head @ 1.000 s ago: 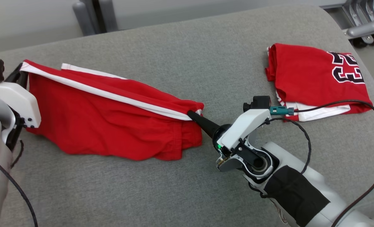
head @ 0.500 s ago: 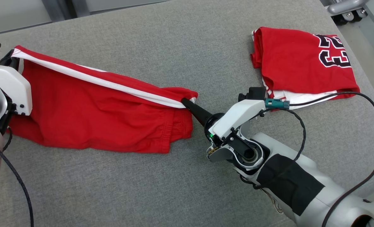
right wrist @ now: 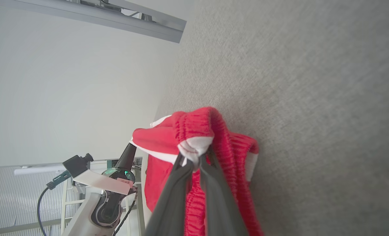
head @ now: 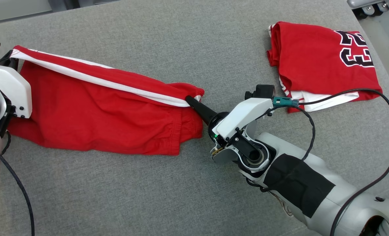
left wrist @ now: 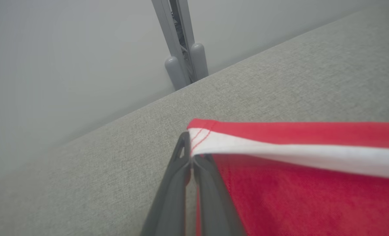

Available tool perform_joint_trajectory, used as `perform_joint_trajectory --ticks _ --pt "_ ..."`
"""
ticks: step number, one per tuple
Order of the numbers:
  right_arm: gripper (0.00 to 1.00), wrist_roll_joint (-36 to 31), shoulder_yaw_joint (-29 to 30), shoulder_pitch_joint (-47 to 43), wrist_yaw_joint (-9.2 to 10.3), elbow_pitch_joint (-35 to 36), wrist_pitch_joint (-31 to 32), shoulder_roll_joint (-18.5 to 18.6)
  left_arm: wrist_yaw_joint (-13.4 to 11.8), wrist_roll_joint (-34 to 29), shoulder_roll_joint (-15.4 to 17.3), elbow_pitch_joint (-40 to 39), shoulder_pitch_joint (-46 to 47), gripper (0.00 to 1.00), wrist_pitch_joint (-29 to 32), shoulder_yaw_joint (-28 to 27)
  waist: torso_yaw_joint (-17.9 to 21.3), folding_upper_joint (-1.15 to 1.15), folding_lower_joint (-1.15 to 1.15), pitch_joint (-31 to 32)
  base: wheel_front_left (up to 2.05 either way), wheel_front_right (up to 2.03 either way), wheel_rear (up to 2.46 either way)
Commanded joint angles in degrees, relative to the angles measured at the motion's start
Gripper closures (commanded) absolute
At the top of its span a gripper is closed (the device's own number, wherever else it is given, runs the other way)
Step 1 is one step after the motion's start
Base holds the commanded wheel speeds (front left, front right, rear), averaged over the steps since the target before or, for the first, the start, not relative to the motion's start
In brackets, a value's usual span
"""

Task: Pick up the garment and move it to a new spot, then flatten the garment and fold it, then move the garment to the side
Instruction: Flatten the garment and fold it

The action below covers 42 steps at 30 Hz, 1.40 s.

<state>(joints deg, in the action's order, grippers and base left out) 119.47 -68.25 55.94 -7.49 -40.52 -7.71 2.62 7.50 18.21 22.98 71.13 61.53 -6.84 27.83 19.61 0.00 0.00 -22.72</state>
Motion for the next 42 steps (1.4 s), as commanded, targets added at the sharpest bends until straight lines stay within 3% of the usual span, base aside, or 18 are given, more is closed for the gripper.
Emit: perform_joint_trajectory --ticks 1,3,4,5,6,7,18,30,35,39,42 --pt "1.00 0.70 -0.37 0.69 0.00 -0.34 -0.72 0.60 -0.07 0.47 0.13 0.38 0.87 1.00 -0.35 0.25 -0.22 0.00 0.00 -0.16 0.00 0.00 0.00" --pt "1.00 1.03 -0.81 0.98 0.00 -0.39 -1.15 0.58 -0.07 0.71 -0.15 0.59 1.08 1.00 -0.72 0.54 -0.38 0.00 0.00 -0.22 0.00 0.00 0.00" --pt "0.94 1.16 -1.05 1.10 0.00 -0.40 -1.22 0.58 -0.07 0.78 -0.33 0.69 1.08 0.96 -0.83 0.69 -0.45 0.00 0.00 -0.22 0.00 0.00 0.00" --pt "0.57 1.16 -1.29 1.22 0.00 -0.55 -1.46 0.57 -0.07 0.90 -0.55 0.80 1.01 0.81 -0.97 0.85 -0.53 0.00 0.00 -0.19 0.00 0.00 0.00" --pt "0.00 1.41 -1.53 1.15 0.00 -0.60 -1.33 0.57 -0.07 1.23 -0.78 0.90 0.87 0.23 -0.97 0.89 -0.61 0.00 0.00 -0.12 0.00 0.00 0.00" --pt "0.00 1.46 -1.71 1.14 0.00 -0.66 -1.33 0.56 -0.07 1.46 -1.00 1.03 0.55 0.00 -0.75 0.90 -0.70 0.00 0.00 -0.01 0.00 0.00 0.00" --pt "0.00 0.01 -3.00 0.53 0.00 -2.49 -0.78 0.50 -0.06 3.59 -1.72 1.81 -1.95 0.00 -2.54 1.30 -2.32 0.00 0.00 3.27 0.00 0.00 0.00" --pt "0.00 -12.15 -4.76 -2.65 0.00 -11.14 -1.40 1.27 -0.05 6.95 -4.82 2.23 -8.57 0.00 -6.76 0.16 -5.82 0.00 0.00 13.07 0.00 0.00 0.00" --pt "0.00 -20.10 -5.04 -5.36 0.00 -12.84 -5.96 4.08 -0.10 8.82 -6.71 -1.21 -12.20 0.00 -8.27 -1.35 -8.81 0.00 0.00 18.47 0.00 0.00 0.00" --pt "0.00 -25.05 -4.00 -7.23 0.00 -11.25 -7.54 6.77 -1.68 9.45 -6.34 -9.48 -16.63 0.00 -8.31 -4.46 -10.97 0.00 0.00 21.23 0.00 0.00 0.00" --pt "0.00 -31.14 2.27 -8.68 0.00 -10.11 -7.54 8.87 -2.65 8.98 -6.18 -16.46 -21.21 0.00 -8.29 -7.01 -12.56 0.00 0.00 22.32 0.00 0.00 0.00"
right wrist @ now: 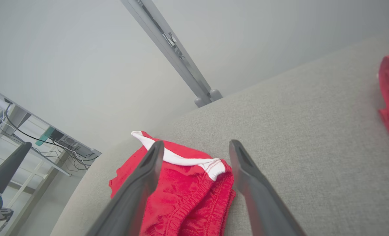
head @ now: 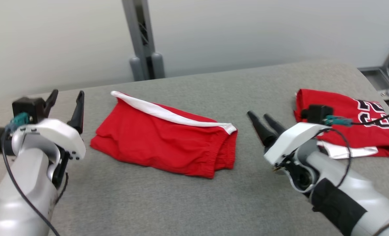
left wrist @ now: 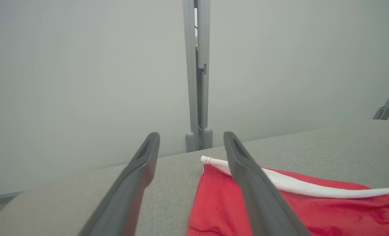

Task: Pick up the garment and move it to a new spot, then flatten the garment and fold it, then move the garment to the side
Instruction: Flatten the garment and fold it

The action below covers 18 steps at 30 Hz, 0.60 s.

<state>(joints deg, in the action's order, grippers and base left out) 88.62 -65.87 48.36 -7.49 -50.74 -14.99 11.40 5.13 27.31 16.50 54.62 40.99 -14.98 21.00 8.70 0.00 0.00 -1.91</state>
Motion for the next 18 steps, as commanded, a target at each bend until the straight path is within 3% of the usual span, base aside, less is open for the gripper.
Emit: perform_joint_trajectory --ticks 1,10,18 --pt "0.00 -2.60 2.32 -2.56 0.00 0.74 -0.23 0.57 -0.59 -0.18 0.22 -2.25 -2.30 0.00 -0.15 -1.30 -2.18 0.00 0.00 1.87 0.00 0.00 0.00" --pt "0.00 -21.26 23.55 -16.57 0.00 9.54 -0.17 1.55 -3.26 -3.79 -2.69 -21.84 -19.32 0.00 -0.16 -9.76 -5.89 0.00 0.00 4.30 0.00 0.00 0.00" --pt "0.00 -31.38 33.20 -26.01 0.00 13.97 -0.16 -0.54 -3.18 -7.89 -7.29 -31.86 -29.87 0.00 -0.17 -14.76 -8.00 0.00 0.00 4.96 0.00 0.00 0.00"
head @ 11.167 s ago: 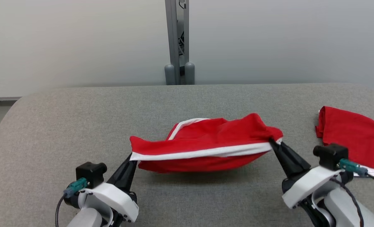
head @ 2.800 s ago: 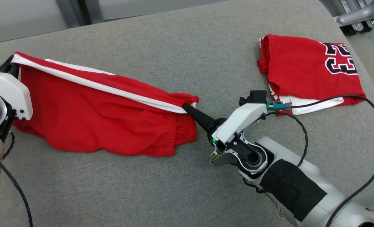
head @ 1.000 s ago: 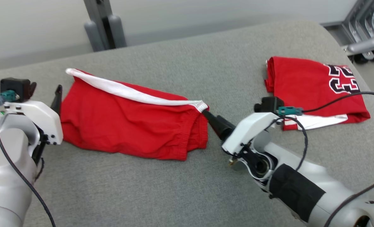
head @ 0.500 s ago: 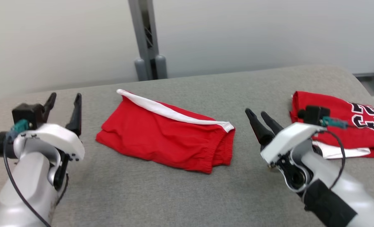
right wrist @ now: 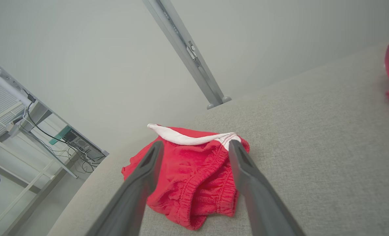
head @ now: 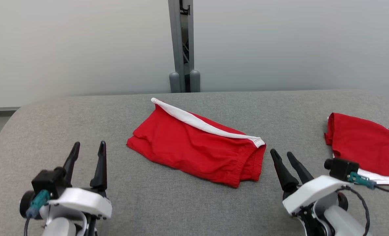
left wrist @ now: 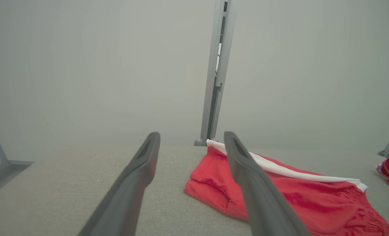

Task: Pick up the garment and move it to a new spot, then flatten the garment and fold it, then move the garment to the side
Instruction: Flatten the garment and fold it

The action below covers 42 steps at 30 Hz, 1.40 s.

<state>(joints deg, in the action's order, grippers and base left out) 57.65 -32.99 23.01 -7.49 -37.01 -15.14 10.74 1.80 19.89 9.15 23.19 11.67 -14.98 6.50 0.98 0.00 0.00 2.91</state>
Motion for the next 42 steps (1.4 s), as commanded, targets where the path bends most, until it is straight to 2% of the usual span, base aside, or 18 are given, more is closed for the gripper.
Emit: perform_joint_trajectory --ticks 1,6,10,20,28,32,38,42 --pt "0.00 -1.07 1.36 -1.74 0.00 0.43 -0.01 -0.40 0.14 -1.16 -0.64 -1.45 -1.74 0.00 -0.17 -1.05 -0.51 0.00 0.00 0.20 0.00 0.00 0.00" --pt "0.00 -3.58 5.10 -5.37 0.00 1.09 -0.02 -2.26 0.65 -3.30 -3.96 -5.04 -6.85 0.00 -0.17 -4.74 -1.30 0.00 0.00 0.46 0.00 0.00 0.00" --pt "0.00 -4.88 6.17 -6.73 0.00 1.11 -0.02 -3.18 1.29 -4.56 -5.41 -5.55 -9.10 0.00 -0.17 -6.16 -1.70 0.00 0.00 0.59 0.00 0.00 0.00" --pt "0.00 -5.55 6.44 -6.13 0.00 0.97 -0.02 -3.93 2.58 -6.33 -6.08 -5.43 -8.82 0.00 -0.18 -7.26 -2.01 0.00 0.00 0.40 0.00 0.00 0.00" --pt "0.00 -3.11 4.66 -2.26 0.00 -2.10 0.69 -5.25 2.99 -5.83 -6.06 -4.57 -8.00 0.00 -0.18 -5.45 -3.65 0.00 0.00 -1.44 0.00 0.00 0.00" --pt "0.00 -3.09 3.83 0.21 0.00 -5.65 0.56 -5.73 3.12 -6.06 -6.06 -4.11 -7.44 0.00 -0.18 -4.53 -5.51 0.00 0.00 -2.11 0.00 0.00 0.00" --pt "0.00 -4.24 7.57 3.56 0.00 -14.94 -0.08 -6.90 3.09 -6.13 -6.07 -3.87 -7.49 0.00 -0.17 -4.41 -7.64 0.00 0.00 -2.95 0.00 0.00 0.00" --pt "0.00 -4.81 8.55 4.77 0.00 -18.14 -0.09 -7.18 3.13 -6.02 -6.10 -3.95 -7.46 0.00 -0.18 -4.40 -8.17 0.00 0.00 -3.68 0.00 0.00 0.00"
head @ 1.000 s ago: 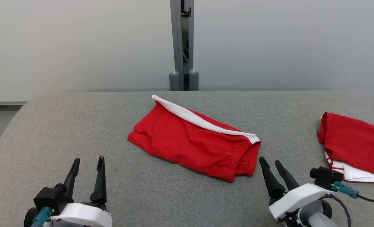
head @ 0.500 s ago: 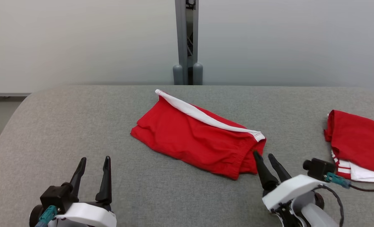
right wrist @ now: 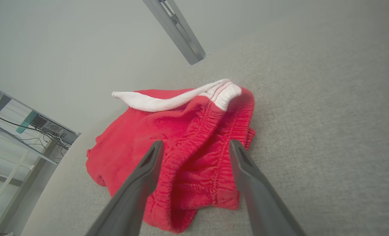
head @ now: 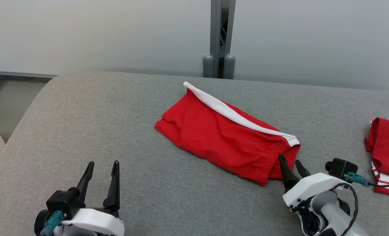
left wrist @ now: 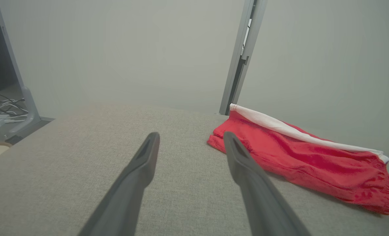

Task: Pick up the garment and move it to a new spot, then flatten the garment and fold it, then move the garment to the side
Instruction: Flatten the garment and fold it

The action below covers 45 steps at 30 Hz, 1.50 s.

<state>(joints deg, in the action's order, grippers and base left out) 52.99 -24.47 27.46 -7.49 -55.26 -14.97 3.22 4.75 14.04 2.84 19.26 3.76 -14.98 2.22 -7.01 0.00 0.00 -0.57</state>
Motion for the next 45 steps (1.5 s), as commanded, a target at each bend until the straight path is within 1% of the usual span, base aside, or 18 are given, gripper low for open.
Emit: perform_joint_trajectory --ticks 1,6,9,12,15,20,27,31,32,33,34,35,37,42,43,45 --pt "0.00 -0.19 0.60 0.72 0.00 -0.80 -0.26 0.26 0.20 -0.09 0.22 -0.13 0.55 0.00 -0.18 -0.05 -0.33 0.00 0.00 -0.47 0.00 0.00 0.00" --pt "0.00 -1.58 3.21 2.61 0.00 -5.68 -0.29 -0.09 0.29 0.27 0.23 -0.33 1.31 0.00 -0.18 0.28 -0.98 0.00 0.00 -1.67 0.00 0.00 0.00" --pt "0.00 -0.47 3.36 3.34 0.00 -7.68 -0.08 -0.14 0.35 0.35 0.22 -0.37 1.74 0.00 -0.18 0.43 -1.35 0.00 0.00 -2.33 0.00 0.00 0.00" --pt "0.00 2.90 2.32 3.31 0.00 -6.80 1.68 -0.16 0.37 0.50 0.22 -0.31 1.95 0.00 -0.18 0.75 -1.73 0.00 0.00 -3.01 0.00 0.00 0.00" --pt "0.00 7.71 1.47 2.75 0.00 -4.91 4.22 -0.17 0.28 0.68 0.21 -0.32 2.42 0.00 -0.18 1.07 -2.03 0.00 0.00 -3.69 0.00 0.00 0.00" --pt "0.00 13.84 -0.58 3.01 -0.02 -3.96 7.88 -0.55 0.40 0.71 0.23 -0.15 3.18 0.00 -0.18 1.28 -2.62 0.00 0.00 -5.08 0.00 0.00 0.00" --pt "0.00 18.92 -3.02 3.92 -0.08 -2.61 9.57 -0.93 0.68 0.02 0.23 0.24 4.54 0.00 -0.18 0.83 -3.66 0.00 0.00 -6.41 0.00 0.00 0.00" --pt "0.00 21.11 -5.02 4.51 -0.14 -1.31 9.19 -0.98 0.85 -0.51 0.22 0.20 5.08 0.00 -0.18 0.43 -4.19 0.00 0.00 -6.82 0.00 0.00 0.00" --pt "0.15 21.48 -5.46 4.60 -0.14 -1.20 8.90 -0.97 0.94 -0.53 0.22 0.21 5.06 0.00 -0.18 0.32 -4.31 0.00 0.00 -6.87 0.00 0.00 0.00" --pt "0.55 21.56 -6.03 4.72 -0.14 -1.11 8.60 -0.97 1.02 -0.51 0.22 0.26 5.05 0.00 -0.18 0.27 -4.45 0.00 0.00 -6.89 0.00 0.00 0.00" --pt "0.85 21.43 -6.59 4.79 -0.14 -1.25 8.25 -0.97 1.09 -0.56 0.22 0.31 5.05 0.00 -0.18 0.26 -4.56 0.00 0.00 -6.87 0.00 0.00 0.00" --pt "1.00 21.40 -7.02 4.78 -0.14 -1.52 8.02 -0.91 1.13 -0.62 0.22 0.38 5.03 0.00 -0.18 0.24 -4.66 0.00 0.00 -6.80 0.00 0.00 0.00" --pt "1.00 21.10 -7.59 4.75 -0.13 -2.50 7.41 -0.71 1.18 -0.70 0.22 0.46 4.89 0.00 -0.18 0.20 -4.76 0.00 0.00 -6.55 0.00 0.00 0.00" --pt "1.00 20.77 -8.65 4.60 0.00 -3.68 7.23 1.59 0.87 -0.56 0.22 0.62 3.97 0.00 -0.18 -0.01 -4.43 0.00 0.00 -5.60 0.00 0.00 0.00" --pt "1.00 20.77 -8.65 4.60 0.00 -3.68 7.23 1.59 0.87 -0.56 0.22 0.62 3.97 0.00 -0.18 -0.01 -4.43 0.00 0.00 -5.60 0.00 0.00 0.00" --pt "1.00 20.38 -9.13 4.73 0.01 -3.95 7.50 3.15 0.85 -0.24 0.20 0.62 3.92 0.00 -0.18 0.20 -4.15 0.00 0.00 -5.33 0.00 0.00 0.00"
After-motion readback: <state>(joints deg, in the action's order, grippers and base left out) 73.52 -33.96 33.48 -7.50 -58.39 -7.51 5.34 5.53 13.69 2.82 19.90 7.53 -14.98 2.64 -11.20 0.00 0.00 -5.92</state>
